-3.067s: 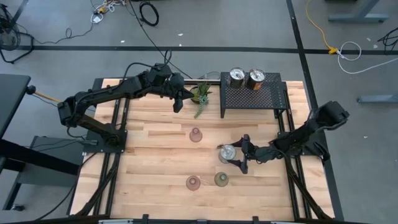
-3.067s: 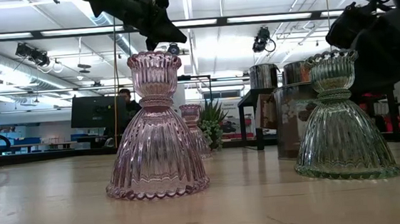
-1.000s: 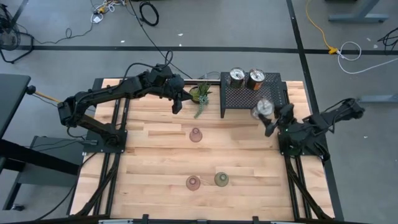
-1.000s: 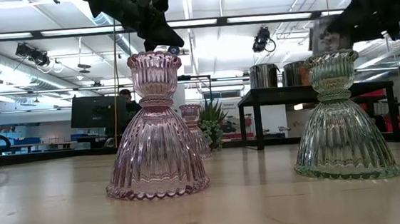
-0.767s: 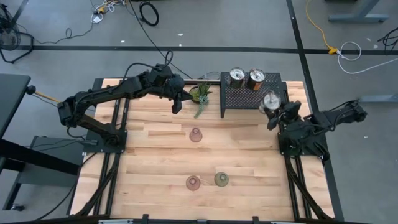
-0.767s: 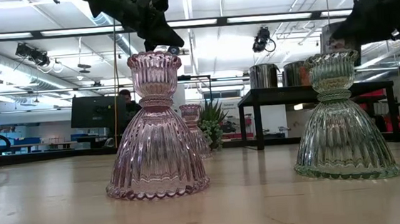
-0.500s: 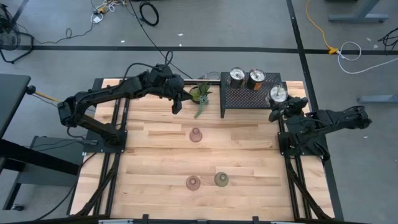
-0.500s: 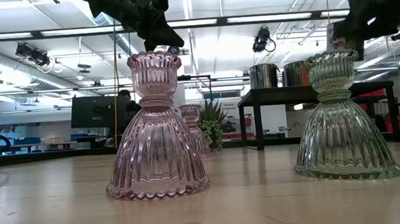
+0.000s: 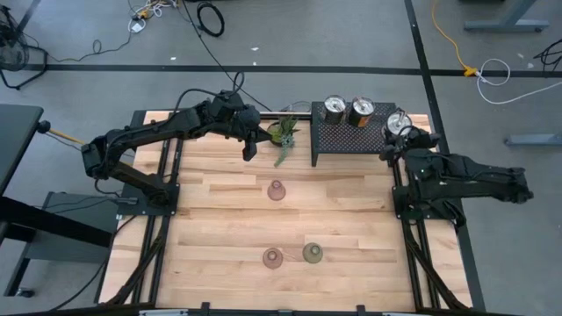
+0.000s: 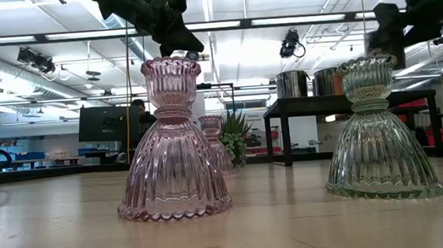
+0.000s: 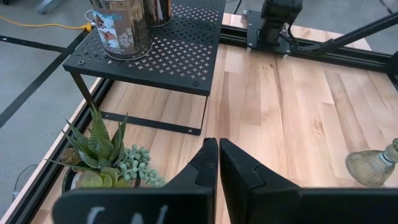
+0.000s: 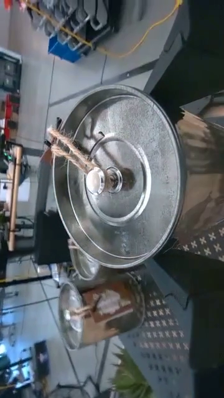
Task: Pick & Place candle stick holders
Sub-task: Align the silver scented candle with the silver scented candles on the shelf
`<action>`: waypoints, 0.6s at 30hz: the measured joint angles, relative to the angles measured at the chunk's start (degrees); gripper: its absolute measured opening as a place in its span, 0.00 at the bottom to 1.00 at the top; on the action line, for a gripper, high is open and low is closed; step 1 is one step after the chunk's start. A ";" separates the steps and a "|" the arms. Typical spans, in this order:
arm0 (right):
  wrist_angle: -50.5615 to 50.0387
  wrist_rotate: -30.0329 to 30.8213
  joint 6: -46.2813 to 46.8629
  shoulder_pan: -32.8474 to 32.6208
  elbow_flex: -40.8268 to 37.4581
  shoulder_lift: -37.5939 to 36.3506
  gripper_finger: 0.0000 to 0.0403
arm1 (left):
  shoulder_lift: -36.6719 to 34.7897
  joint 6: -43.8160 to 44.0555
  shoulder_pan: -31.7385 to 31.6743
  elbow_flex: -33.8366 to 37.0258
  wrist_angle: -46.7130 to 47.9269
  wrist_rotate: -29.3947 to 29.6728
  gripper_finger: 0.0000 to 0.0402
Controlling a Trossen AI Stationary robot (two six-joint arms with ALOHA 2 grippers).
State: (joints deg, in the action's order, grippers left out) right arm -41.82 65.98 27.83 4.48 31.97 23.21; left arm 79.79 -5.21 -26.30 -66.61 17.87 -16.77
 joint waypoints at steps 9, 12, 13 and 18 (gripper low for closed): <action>16.22 -10.87 -15.28 14.59 -4.33 0.28 0.80 | 0.00 0.45 0.07 0.00 0.02 -0.01 0.04; 16.45 -15.41 -15.98 19.64 -4.39 0.43 0.80 | 0.00 0.72 0.09 0.00 0.07 -0.03 0.04; 16.59 -17.64 -15.80 21.33 -4.40 0.45 0.80 | 0.00 0.64 0.09 0.00 0.07 -0.03 0.04; 20.84 -24.98 -18.01 28.49 -5.82 2.63 0.80 | 0.00 0.06 0.09 0.00 0.07 -0.03 0.04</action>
State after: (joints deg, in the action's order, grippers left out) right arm -20.98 41.00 9.83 32.97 26.15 25.84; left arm 79.79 -5.15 -26.22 -66.61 17.93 -16.80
